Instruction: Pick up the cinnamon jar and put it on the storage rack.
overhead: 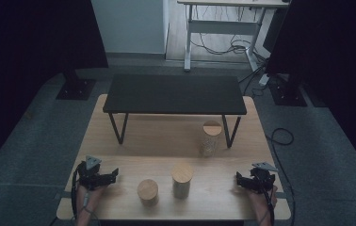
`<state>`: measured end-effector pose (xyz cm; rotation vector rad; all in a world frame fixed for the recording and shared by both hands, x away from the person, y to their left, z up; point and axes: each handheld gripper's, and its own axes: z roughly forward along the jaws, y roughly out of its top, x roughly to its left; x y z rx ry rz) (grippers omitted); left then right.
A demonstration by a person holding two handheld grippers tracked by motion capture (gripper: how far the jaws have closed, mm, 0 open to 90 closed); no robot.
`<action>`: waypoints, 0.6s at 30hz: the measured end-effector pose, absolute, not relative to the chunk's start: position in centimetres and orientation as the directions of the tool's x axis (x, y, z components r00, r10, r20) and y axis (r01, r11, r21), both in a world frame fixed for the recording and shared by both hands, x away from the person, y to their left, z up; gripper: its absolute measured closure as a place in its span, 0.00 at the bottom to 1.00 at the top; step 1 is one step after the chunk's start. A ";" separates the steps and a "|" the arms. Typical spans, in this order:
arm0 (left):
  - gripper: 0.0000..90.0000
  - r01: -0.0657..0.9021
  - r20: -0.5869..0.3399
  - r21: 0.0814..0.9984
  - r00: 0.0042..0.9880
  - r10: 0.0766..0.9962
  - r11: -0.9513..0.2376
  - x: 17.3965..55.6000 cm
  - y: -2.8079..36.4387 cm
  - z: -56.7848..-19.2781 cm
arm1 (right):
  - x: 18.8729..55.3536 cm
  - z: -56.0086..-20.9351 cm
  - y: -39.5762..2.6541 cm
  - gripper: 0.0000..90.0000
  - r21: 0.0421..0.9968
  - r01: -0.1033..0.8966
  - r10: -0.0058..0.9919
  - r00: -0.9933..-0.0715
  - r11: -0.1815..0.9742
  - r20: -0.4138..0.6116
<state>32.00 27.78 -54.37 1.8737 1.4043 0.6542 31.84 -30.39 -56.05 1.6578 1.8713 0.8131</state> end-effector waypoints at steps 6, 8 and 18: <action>0.03 0.600 -0.016 0.783 0.286 0.958 -0.166 31.8 27.8 -54.2 | 31.8 -56.0 -30.4 0.05 0.721 0.688 0.992 -0.127 0.077 0.016; 0.03 0.597 -0.019 0.786 0.286 0.958 -0.163 31.8 27.9 -54.1 | 31.8 -56.0 -30.4 0.05 0.721 0.688 0.992 -0.127 0.077 0.016; 0.03 0.587 -0.030 0.796 0.283 0.959 -0.148 31.5 28.1 -53.8 | 31.8 -56.0 -30.4 0.05 0.721 0.688 0.992 -0.128 0.077 0.016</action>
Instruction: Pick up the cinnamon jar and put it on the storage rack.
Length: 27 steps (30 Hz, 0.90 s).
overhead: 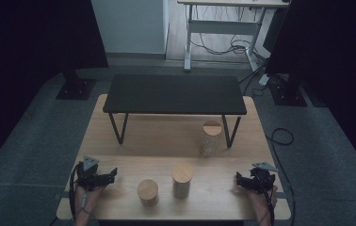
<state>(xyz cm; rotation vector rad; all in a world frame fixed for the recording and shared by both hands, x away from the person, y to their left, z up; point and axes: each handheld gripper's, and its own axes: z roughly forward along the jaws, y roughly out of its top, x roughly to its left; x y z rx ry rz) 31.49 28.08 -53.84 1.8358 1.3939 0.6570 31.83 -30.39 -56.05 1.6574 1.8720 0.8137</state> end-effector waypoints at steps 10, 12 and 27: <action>0.03 0.575 -0.038 0.806 0.289 0.957 -0.142 31.3 28.1 -53.6 | 31.8 -56.0 -30.4 0.05 0.721 0.688 0.992 -0.129 0.078 0.016; 0.03 0.574 -0.039 0.807 0.291 0.956 -0.142 31.2 28.1 -53.5 | 31.8 -56.0 -30.4 0.05 0.721 0.688 0.992 -0.129 0.077 0.016; 0.04 0.547 -0.031 0.824 0.300 0.954 -0.146 30.7 27.8 -52.8 | 31.8 -56.0 -30.4 0.05 0.721 0.688 0.992 -0.129 0.077 0.017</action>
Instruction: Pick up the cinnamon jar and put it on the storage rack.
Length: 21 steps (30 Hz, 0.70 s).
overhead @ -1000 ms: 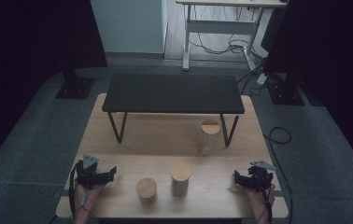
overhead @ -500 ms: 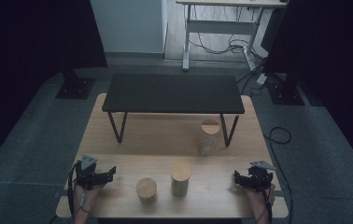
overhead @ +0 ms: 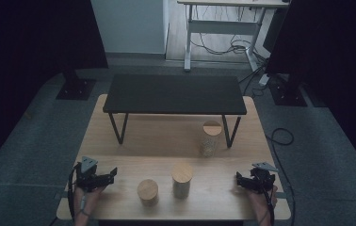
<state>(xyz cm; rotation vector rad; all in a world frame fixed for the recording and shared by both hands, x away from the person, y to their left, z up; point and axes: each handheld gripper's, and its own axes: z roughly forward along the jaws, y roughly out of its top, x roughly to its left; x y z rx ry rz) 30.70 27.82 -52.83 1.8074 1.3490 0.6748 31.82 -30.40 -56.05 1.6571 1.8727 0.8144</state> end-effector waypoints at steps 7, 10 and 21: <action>0.04 0.543 -0.031 0.827 0.302 0.953 -0.145 30.5 27.7 -52.7 | 31.8 -56.0 -30.4 0.05 0.721 0.688 0.992 -0.129 0.077 0.016; 0.04 0.540 -0.029 0.829 0.302 0.953 -0.146 30.4 27.7 -52.6 | 31.8 -56.0 -30.4 0.05 0.721 0.688 0.992 -0.129 0.077 0.016; 0.04 0.523 -0.023 0.839 0.306 0.952 -0.148 30.1 27.6 -52.2 | 31.8 -56.0 -30.4 0.05 0.721 0.688 0.992 -0.129 0.077 0.017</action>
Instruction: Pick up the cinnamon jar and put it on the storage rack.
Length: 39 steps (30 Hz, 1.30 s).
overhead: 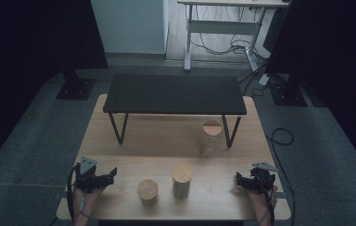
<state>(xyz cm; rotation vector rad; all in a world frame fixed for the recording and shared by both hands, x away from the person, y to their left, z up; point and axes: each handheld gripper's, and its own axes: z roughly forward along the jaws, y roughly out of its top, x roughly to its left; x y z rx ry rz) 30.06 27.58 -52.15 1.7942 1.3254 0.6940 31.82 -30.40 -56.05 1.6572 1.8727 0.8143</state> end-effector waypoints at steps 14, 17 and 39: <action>0.04 0.504 -0.020 0.851 0.311 0.950 -0.148 29.4 27.4 -51.7 | 31.8 -56.0 -30.4 0.05 0.721 0.688 0.992 -0.129 0.077 0.017; 0.04 0.501 -0.020 0.853 0.313 0.949 -0.147 29.3 27.3 -51.6 | 31.8 -56.0 -30.4 0.05 0.721 0.688 0.992 -0.129 0.078 0.016; 0.05 0.477 -0.027 0.867 0.332 0.943 -0.143 28.2 26.8 -51.2 | 31.8 -56.0 -30.4 0.05 0.721 0.688 0.992 -0.129 0.077 0.016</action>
